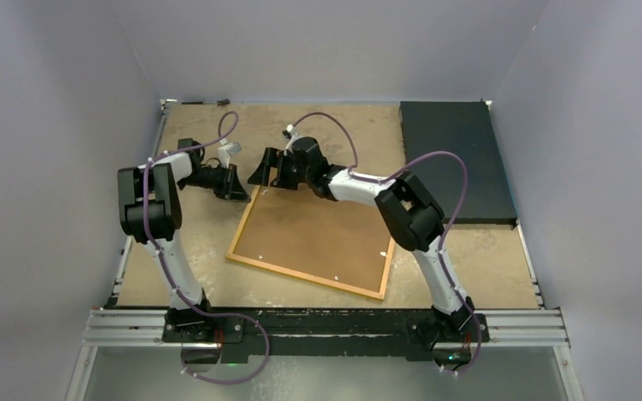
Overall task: Put the photo into the frame
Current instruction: Install the photo frame at the center of the board, then turn over the photo frame at the center of the board.
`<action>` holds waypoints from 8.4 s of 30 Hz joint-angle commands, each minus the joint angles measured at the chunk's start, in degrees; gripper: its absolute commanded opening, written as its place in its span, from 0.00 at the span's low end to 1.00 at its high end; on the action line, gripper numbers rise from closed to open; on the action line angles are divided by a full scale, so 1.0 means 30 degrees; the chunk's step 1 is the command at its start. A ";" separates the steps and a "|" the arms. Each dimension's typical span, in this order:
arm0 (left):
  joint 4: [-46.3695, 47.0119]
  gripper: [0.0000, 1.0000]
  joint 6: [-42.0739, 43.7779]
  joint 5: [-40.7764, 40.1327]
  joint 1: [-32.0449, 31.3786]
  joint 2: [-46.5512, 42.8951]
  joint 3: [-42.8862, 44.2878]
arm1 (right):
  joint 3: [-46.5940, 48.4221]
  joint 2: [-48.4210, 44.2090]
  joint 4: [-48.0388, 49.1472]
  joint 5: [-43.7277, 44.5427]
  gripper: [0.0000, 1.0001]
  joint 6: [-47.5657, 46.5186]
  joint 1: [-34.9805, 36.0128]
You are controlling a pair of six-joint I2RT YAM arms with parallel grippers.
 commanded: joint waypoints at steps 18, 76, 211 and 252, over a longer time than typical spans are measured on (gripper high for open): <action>-0.0005 0.04 0.1216 -0.1835 -0.0129 0.0173 -0.0584 | 0.0177 0.0834 0.0214 -0.0068 0.94 -0.0129 0.0354; -0.3946 0.15 0.3353 -0.1428 0.1291 -0.1217 0.1400 | -0.1925 -0.5480 -0.2428 0.0795 0.94 -1.0562 0.0596; -0.0827 0.63 3.4623 -0.0088 0.1892 -2.5183 -1.6909 | -0.8968 -1.2569 -0.4346 0.2814 0.00 -1.3937 0.6841; -0.1007 0.02 2.3560 -0.1825 -0.2654 -2.2330 -0.9224 | -0.8079 -1.5484 -1.0306 1.2006 0.89 -2.0867 0.9241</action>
